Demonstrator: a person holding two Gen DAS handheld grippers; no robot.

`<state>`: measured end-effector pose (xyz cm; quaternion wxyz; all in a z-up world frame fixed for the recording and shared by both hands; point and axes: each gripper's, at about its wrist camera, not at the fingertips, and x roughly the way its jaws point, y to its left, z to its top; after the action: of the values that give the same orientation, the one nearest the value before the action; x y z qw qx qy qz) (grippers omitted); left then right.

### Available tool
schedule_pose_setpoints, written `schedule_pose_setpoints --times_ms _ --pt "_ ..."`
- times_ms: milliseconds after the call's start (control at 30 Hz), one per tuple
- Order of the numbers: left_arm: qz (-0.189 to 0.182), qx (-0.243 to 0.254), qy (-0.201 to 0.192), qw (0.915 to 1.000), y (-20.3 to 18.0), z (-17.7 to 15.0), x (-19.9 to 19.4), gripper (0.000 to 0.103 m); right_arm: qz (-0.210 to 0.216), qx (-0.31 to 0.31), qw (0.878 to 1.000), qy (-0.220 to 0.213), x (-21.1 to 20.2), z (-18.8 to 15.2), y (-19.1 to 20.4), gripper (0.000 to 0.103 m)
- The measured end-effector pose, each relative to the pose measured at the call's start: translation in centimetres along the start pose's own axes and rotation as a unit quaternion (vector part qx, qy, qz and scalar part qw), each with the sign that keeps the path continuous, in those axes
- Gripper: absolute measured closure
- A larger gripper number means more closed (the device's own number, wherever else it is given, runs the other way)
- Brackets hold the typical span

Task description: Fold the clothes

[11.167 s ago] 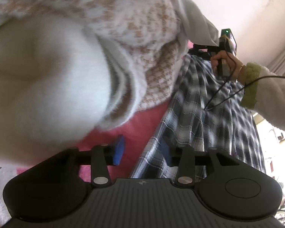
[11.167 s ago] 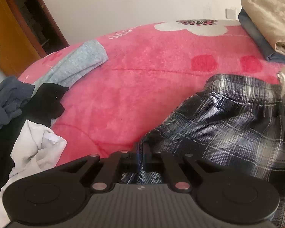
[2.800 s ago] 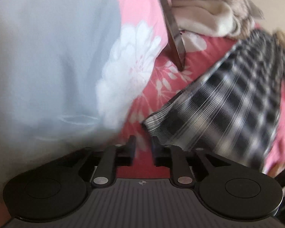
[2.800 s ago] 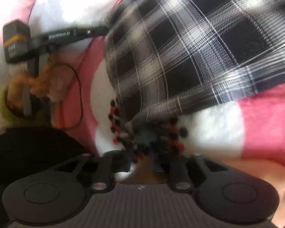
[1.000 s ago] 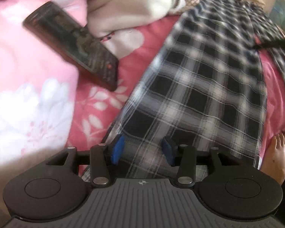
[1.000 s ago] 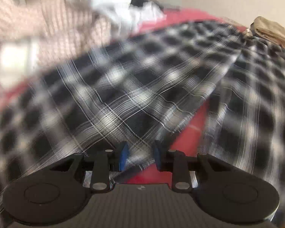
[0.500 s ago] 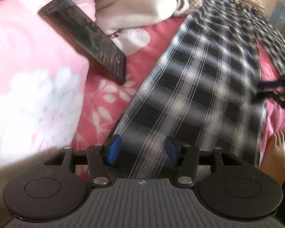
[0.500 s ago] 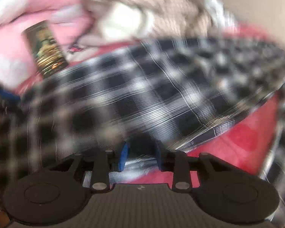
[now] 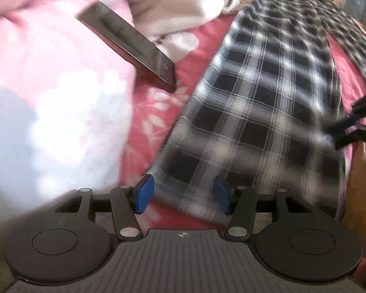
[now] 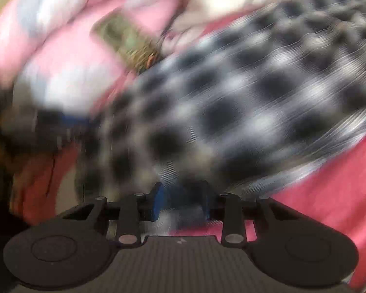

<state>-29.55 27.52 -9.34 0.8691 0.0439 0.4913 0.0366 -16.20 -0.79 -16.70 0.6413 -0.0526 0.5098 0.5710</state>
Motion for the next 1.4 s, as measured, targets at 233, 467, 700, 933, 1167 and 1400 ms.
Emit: schedule_pose_setpoints --times_ms 233,467,700,933,1167,1400 --pt "-0.071 0.068 -0.036 0.9945 -3.5 0.8 -0.9 0.049 0.045 0.003 0.999 -0.007 -1.2 1.4 1.3 0.068" --pt "-0.105 0.217 -0.011 0.9705 -8.2 -4.5 -0.6 0.05 0.112 0.002 0.991 0.072 5.4 0.7 2.9 0.069" --pt "-0.148 0.157 0.01 0.9764 -4.6 -3.8 -3.3 0.051 0.127 -0.027 0.988 0.086 5.3 0.7 4.6 0.069" --pt "-0.153 0.135 0.048 0.9777 -3.7 -4.1 -1.9 0.051 0.146 -0.017 0.984 0.1 6.6 0.7 5.1 0.069" --pt "-0.124 0.085 0.005 0.9886 -2.1 -1.1 -3.0 0.049 0.135 0.028 0.99 0.039 4.4 1.4 3.5 0.069" --pt "-0.106 -0.002 -0.024 0.9941 -2.5 5.3 -0.6 0.044 0.041 0.11 0.989 -0.084 -3.6 1.7 -0.9 0.067"
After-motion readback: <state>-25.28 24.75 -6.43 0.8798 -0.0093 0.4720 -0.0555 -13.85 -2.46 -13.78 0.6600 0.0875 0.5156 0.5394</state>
